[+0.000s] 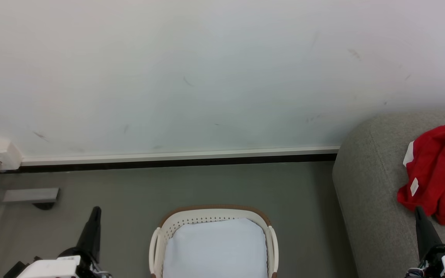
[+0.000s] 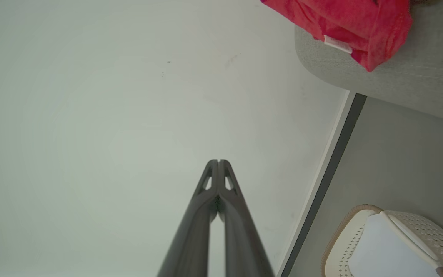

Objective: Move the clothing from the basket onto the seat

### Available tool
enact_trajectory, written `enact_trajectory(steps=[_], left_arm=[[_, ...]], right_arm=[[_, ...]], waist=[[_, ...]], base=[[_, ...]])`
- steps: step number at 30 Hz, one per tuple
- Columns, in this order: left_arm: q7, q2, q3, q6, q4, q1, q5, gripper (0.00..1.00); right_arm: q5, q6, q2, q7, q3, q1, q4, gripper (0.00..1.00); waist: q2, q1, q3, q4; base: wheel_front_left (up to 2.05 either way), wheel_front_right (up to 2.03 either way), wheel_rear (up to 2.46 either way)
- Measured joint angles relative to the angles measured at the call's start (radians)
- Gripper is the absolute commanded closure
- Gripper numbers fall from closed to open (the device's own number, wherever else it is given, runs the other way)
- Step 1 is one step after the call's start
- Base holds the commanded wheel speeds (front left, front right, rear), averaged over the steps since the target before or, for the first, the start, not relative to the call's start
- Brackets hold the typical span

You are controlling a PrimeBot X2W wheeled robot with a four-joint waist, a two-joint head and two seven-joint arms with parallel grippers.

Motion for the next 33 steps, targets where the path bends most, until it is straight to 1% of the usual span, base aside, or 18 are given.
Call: enact_trajectory(steps=[33], left_arm=[[0.0,0.0,0.0,0.0,0.0,0.0,0.0,1.0]], right_arm=[[0.0,0.0,0.0,0.0,0.0,0.0,0.0,1.0]], waist=[[0.0,0.0,0.0,0.0]], base=[[0.0,0.0,0.0]])
